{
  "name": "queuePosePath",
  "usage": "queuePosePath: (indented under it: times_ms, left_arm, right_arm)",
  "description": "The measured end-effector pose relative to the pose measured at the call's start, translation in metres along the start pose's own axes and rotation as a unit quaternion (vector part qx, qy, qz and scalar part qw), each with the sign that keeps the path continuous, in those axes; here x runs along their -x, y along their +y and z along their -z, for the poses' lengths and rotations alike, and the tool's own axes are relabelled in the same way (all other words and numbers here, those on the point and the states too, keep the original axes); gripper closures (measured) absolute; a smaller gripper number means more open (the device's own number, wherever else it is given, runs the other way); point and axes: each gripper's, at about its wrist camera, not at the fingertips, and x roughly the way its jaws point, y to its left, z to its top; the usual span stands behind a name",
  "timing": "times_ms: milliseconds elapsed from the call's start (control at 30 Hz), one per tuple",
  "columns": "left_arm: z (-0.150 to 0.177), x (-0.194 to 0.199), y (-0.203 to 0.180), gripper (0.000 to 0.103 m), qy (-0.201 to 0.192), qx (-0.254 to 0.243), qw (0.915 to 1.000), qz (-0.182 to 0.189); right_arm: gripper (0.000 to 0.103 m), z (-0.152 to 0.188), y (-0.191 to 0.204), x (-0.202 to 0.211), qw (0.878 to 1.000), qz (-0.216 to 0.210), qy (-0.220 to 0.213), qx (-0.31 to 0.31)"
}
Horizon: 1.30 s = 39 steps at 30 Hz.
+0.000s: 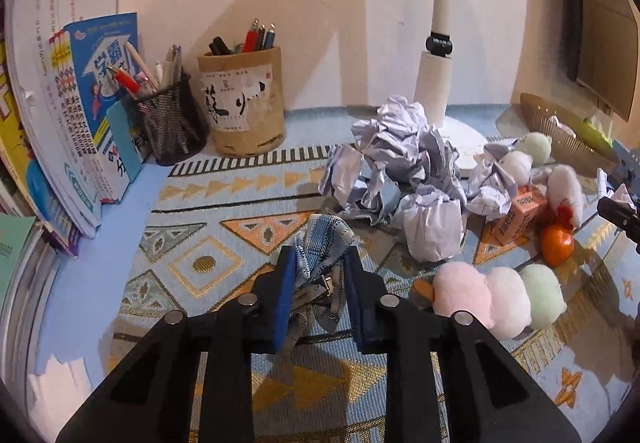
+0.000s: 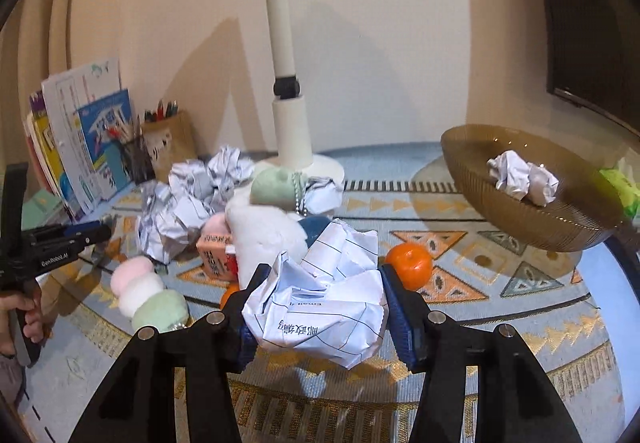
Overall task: Organize objects
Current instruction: 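Grasp a paper ball with the right tool while the left tool grasps the checked cloth, then drop the paper ball and cloth into the amber bowl, opening both tools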
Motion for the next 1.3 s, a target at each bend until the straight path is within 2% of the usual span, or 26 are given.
queuePosePath:
  times_ms: [267,600,800,933,1033,1133,1300]
  left_arm:
    - [0.000,0.007,-0.002,0.085,-0.022,-0.007,0.9997,-0.006]
    - [0.001,0.015,-0.003,0.085,-0.039,-0.007,0.9992,-0.007]
    - [0.005,0.033,-0.005,0.085,-0.081,-0.001,0.9966,-0.015]
    - [0.003,0.038,-0.013,0.085,-0.076,0.010,0.9970,-0.011]
    - [-0.009,0.042,-0.029,0.085,-0.081,-0.009,0.9967,-0.006]
    - [-0.030,0.043,-0.054,0.085,-0.090,-0.029,0.9955,0.010]
    - [-0.081,0.032,-0.110,0.085,-0.105,-0.049,0.9913,0.062]
  right_arm:
    - [0.051,0.001,0.002,0.012,1.000,0.000,-0.030,0.005]
    - [0.051,0.001,0.001,0.010,1.000,-0.007,-0.027,0.003]
    - [0.051,0.003,0.002,0.017,0.999,-0.005,-0.044,0.005]
    - [0.051,0.002,-0.001,0.017,0.999,-0.017,-0.043,-0.004]
    - [0.051,-0.001,-0.012,0.016,0.998,-0.036,-0.035,-0.037]
    - [0.051,-0.015,-0.027,0.020,0.996,-0.040,-0.044,-0.060]
    - [0.051,-0.058,-0.068,0.027,0.994,-0.022,-0.060,-0.085]
